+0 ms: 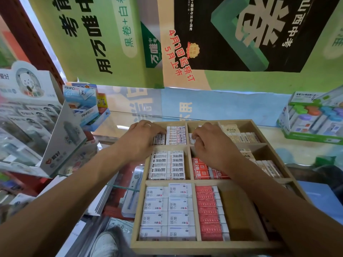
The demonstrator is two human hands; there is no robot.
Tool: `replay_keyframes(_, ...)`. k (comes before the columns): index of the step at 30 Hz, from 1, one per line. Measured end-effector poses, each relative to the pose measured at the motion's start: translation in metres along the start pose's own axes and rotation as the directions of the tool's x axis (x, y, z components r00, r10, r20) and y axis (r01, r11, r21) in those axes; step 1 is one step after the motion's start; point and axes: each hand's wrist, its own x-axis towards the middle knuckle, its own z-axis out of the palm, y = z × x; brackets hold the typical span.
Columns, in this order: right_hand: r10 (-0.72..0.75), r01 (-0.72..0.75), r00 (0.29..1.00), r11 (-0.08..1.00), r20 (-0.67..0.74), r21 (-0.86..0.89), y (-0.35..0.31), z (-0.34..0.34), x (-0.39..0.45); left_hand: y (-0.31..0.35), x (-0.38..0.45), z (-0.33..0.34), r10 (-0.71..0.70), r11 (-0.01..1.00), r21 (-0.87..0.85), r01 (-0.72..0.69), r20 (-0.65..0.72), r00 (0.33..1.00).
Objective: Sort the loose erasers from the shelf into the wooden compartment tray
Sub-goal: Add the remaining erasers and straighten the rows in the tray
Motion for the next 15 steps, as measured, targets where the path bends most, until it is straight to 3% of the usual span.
replay_keyframes(7,0.003,-0.003,1.000,1.000,0.001,0.009,0.000,0.000,-0.001,0.012,-0.006,-0.009,0.012,0.978,0.210,-0.012,0.002,1.000)
replay_keyframes(15,0.015,-0.015,1.000,0.998,0.005,0.066,-0.003,-0.005,-0.006,0.014,-0.012,-0.010,0.005,0.952,0.305,-0.008,0.012,1.000)
